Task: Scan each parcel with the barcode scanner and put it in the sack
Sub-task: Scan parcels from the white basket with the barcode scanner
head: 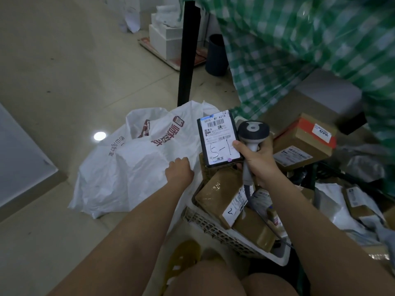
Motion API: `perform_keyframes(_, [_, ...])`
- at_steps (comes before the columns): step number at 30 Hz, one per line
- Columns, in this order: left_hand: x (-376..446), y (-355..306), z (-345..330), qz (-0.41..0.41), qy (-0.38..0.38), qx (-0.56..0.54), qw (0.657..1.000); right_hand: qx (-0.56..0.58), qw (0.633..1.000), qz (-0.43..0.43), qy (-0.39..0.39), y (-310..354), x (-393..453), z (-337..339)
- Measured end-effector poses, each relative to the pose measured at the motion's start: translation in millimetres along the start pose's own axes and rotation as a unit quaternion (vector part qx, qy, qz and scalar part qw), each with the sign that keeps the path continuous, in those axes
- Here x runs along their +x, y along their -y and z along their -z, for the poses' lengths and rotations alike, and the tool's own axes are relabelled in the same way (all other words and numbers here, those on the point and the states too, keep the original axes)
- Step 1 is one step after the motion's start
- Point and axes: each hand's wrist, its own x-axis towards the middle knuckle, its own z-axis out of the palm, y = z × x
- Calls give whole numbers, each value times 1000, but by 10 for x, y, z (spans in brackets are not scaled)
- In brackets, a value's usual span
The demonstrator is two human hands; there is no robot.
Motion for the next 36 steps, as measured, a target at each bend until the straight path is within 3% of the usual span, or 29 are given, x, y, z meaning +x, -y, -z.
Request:
perform_keyframes(4, [-23, 124, 72, 0, -10, -12, 1000, -1, 1000, 10, -5, -4, -19, 32])
perform_keyframes(7, [-71, 273, 302, 16, -69, -157, 985, 25, 999, 9, -17, 4, -64, 45])
perform_keyframes(12, [-125, 482, 1052, 26, -146, -418, 896, 47, 998, -3, -40, 122, -154, 53])
perform_keyframes(17, [-163, 567, 1681, 25, -148, -537, 830, 42, 999, -4, -33, 301, -251, -47])
perform_keyframes(22, [-276, 484, 2097, -23, -115, -664, 739, 2, 998, 37, -42, 455, -216, -326])
perform_keyframes(26, [-266, 503, 2147, -12, -113, -719, 685, -50, 998, 21, 25, 406, -34, -687])
perform_keyframes(28, [-241, 526, 2113, -3, -120, -723, 681, -114, 990, -3, 78, 362, 37, -834])
perform_keyframes(31, [-211, 560, 2027, 12, -131, -705, 697, -102, 990, -33, 93, 301, 90, -853])
perform_keyframes(36, [-137, 652, 1728, 63, -146, -604, 781, -103, 994, -19, 43, 340, -53, -416])
